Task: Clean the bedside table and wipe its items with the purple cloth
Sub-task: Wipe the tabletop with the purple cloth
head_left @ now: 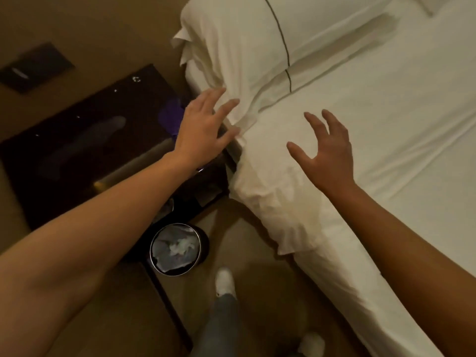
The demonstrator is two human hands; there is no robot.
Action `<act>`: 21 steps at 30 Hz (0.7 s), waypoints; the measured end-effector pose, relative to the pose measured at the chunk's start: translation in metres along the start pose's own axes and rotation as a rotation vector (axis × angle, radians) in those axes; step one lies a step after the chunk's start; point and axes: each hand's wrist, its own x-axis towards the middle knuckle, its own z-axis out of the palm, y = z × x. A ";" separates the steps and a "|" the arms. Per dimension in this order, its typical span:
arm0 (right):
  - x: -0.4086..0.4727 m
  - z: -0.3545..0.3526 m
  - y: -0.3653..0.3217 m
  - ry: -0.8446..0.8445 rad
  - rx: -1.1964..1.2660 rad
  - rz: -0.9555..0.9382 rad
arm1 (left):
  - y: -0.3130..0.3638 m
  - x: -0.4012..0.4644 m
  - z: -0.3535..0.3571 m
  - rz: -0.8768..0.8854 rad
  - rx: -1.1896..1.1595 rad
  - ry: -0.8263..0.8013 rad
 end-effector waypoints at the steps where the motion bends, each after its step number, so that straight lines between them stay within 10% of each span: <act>1: 0.010 0.010 -0.016 -0.011 -0.002 -0.017 | -0.021 -0.004 -0.004 -0.011 0.021 -0.009; 21: 0.159 0.138 -0.212 -0.180 0.061 -0.369 | -0.223 -0.082 -0.060 -0.559 0.072 0.099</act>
